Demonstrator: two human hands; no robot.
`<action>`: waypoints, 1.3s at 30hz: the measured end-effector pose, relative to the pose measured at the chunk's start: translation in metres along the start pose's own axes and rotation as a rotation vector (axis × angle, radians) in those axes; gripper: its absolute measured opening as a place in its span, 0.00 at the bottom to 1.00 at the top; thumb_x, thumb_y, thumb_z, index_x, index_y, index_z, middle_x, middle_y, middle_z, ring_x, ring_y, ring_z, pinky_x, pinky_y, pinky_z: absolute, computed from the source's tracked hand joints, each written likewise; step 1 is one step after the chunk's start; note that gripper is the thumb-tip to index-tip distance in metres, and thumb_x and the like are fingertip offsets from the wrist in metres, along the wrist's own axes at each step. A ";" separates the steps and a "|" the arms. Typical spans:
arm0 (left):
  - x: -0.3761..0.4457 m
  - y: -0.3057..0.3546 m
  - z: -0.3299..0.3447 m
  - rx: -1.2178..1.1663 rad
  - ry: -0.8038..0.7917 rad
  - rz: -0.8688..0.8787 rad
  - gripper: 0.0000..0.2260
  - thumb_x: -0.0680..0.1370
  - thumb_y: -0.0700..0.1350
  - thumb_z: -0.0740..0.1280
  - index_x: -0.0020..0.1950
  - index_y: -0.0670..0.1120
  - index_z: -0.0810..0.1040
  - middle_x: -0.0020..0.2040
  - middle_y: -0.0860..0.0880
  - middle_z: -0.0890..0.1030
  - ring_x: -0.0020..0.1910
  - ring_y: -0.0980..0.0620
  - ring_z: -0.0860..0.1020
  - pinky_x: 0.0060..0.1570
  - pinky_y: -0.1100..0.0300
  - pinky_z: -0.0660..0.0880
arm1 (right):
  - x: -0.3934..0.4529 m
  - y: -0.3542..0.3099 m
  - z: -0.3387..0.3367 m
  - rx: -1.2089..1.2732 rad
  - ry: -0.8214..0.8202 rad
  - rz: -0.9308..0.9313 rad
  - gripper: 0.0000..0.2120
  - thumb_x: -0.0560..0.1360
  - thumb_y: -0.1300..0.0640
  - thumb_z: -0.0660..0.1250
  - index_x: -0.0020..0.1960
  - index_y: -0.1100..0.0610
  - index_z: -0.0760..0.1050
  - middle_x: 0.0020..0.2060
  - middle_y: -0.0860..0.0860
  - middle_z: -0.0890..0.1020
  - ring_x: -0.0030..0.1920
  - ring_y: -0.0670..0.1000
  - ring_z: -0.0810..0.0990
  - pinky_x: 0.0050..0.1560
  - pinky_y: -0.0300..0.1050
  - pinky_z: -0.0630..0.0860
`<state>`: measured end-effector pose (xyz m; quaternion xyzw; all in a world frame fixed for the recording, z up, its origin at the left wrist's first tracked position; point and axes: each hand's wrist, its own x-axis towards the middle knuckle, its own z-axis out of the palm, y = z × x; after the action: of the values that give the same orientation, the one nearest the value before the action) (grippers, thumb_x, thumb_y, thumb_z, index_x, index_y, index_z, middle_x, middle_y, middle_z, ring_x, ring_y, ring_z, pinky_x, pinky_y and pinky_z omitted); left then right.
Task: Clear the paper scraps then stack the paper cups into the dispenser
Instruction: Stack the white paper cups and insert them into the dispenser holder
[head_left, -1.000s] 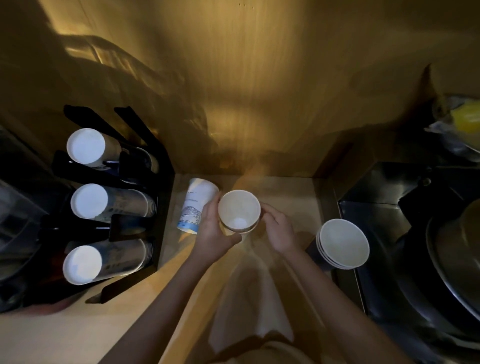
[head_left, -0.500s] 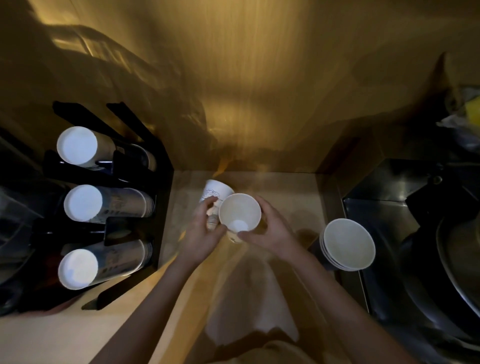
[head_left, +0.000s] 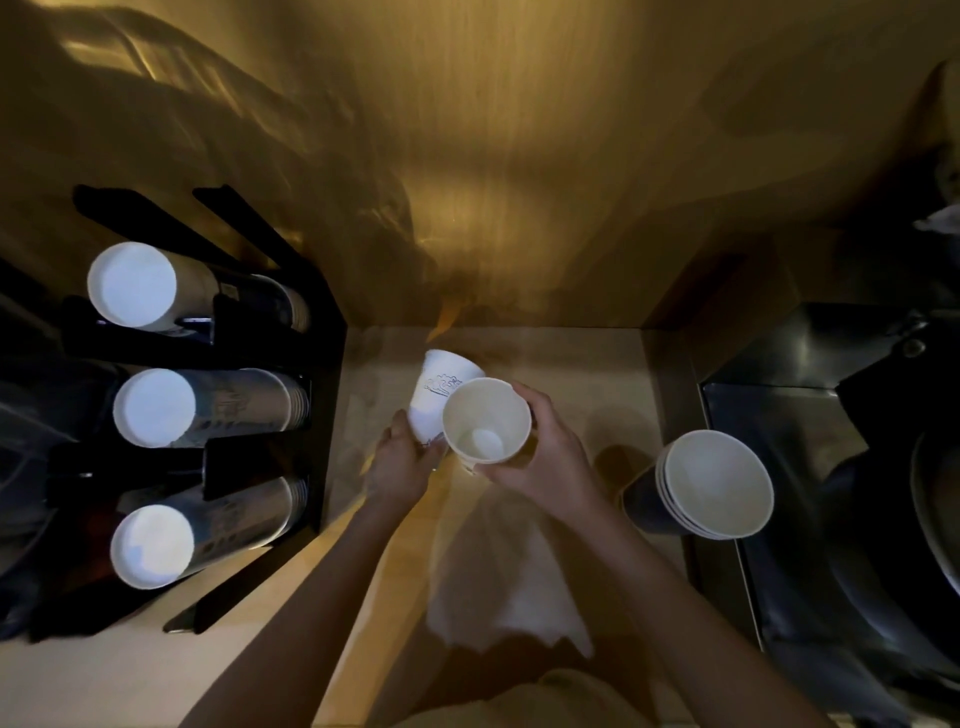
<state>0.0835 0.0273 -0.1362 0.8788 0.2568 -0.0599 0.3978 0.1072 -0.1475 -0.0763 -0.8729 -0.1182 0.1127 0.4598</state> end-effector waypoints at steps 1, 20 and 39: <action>0.001 0.000 -0.001 -0.052 0.009 -0.037 0.25 0.72 0.50 0.69 0.63 0.39 0.66 0.60 0.37 0.76 0.56 0.37 0.76 0.47 0.52 0.71 | 0.000 -0.001 0.001 0.007 0.005 0.006 0.42 0.58 0.50 0.79 0.67 0.48 0.62 0.63 0.46 0.74 0.61 0.46 0.71 0.57 0.42 0.73; -0.051 0.066 -0.036 -0.418 0.055 0.361 0.35 0.61 0.49 0.76 0.65 0.49 0.66 0.62 0.49 0.74 0.62 0.52 0.73 0.58 0.59 0.74 | -0.002 -0.003 -0.001 0.050 -0.005 0.104 0.40 0.58 0.49 0.78 0.64 0.45 0.63 0.61 0.47 0.77 0.60 0.48 0.75 0.58 0.47 0.75; -0.055 0.054 -0.028 -0.200 -0.001 0.379 0.43 0.64 0.50 0.77 0.73 0.49 0.57 0.71 0.49 0.67 0.68 0.53 0.65 0.63 0.61 0.63 | 0.000 0.004 0.002 0.036 -0.024 0.099 0.40 0.58 0.52 0.78 0.63 0.45 0.62 0.60 0.47 0.75 0.60 0.49 0.73 0.59 0.52 0.75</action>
<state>0.0606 -0.0040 -0.0643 0.8676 0.0914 0.0414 0.4871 0.1069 -0.1482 -0.0806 -0.8678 -0.0787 0.1480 0.4678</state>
